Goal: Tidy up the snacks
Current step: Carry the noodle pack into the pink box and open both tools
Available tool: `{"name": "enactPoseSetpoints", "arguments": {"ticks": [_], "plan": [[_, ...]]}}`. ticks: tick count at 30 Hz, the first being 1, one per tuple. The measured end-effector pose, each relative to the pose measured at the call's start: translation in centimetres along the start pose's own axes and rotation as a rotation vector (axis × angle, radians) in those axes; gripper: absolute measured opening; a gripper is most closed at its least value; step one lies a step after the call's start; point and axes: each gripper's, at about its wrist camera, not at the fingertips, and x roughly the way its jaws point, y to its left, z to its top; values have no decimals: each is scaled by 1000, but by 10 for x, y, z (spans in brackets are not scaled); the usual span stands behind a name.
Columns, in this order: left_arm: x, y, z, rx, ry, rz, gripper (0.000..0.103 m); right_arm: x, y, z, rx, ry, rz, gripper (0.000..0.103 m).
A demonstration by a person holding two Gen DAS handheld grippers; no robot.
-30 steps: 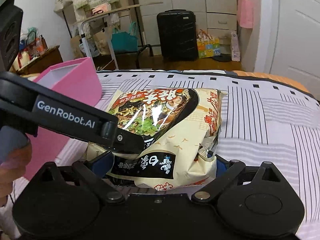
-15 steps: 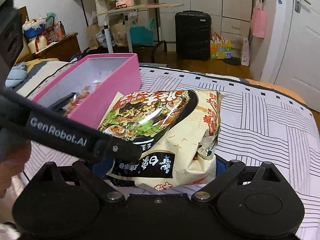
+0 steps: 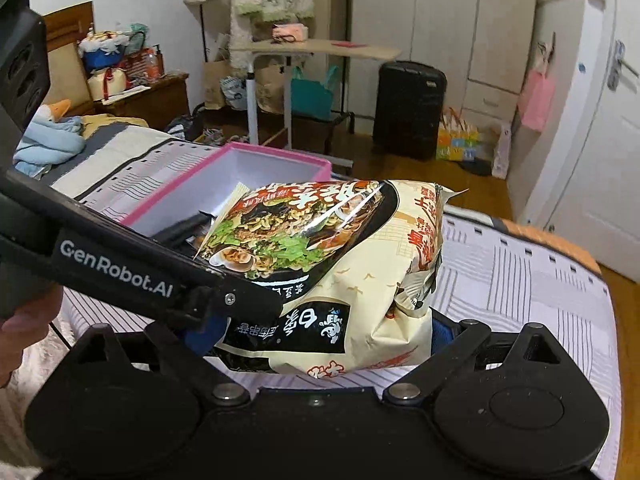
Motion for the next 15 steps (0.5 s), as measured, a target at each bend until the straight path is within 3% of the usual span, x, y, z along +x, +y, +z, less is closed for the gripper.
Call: {"name": "enactPoseSetpoints", "arguments": {"ticks": [5,15], "plan": [[-25,13,1,-6,-54,36,61,5,20,18,-53,-15,31,99],[-40,91,27,-48,-121,91,61,69,41,58,-19,-36,230,97]]}}
